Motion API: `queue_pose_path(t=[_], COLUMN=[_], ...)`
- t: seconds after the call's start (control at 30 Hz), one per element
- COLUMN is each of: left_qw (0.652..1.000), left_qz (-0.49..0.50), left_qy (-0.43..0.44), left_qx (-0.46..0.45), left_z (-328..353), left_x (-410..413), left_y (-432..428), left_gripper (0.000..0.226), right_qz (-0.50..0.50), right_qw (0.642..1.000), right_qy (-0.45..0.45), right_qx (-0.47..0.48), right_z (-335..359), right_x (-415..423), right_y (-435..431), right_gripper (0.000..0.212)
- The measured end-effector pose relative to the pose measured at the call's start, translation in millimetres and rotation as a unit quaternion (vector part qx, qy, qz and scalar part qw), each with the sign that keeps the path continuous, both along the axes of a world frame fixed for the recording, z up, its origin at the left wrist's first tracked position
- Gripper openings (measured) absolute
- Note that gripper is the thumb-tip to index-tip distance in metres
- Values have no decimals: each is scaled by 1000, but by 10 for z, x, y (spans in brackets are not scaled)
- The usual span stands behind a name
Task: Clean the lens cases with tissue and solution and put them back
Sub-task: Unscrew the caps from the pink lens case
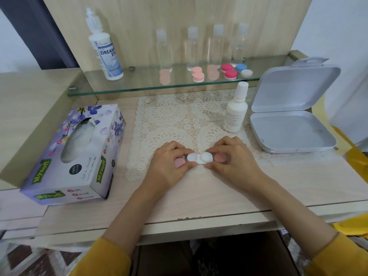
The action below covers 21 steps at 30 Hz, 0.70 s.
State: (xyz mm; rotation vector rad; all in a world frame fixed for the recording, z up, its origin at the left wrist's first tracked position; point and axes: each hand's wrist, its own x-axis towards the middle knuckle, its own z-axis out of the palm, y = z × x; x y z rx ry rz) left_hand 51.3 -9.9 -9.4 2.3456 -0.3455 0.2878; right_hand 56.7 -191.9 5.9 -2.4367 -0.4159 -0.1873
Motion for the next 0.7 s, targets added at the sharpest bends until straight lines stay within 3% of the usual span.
queue_pose_path(t=[0.47,0.7], left_qw=[1000,999], left_qz=[8,20], left_qy=[-4,41], left_qx=[-17,18], left_z=[23,107], left_x=[-42,-3], left_y=[-6,-42], left_gripper=[50,53], right_qz=[-1,-48], right_qw=[995,989], right_qy=[22,19], right_qx=[95,138], right_z=[6,108], right_x=[26,-42], right_y=[-42,-228], right_gripper=[19,20])
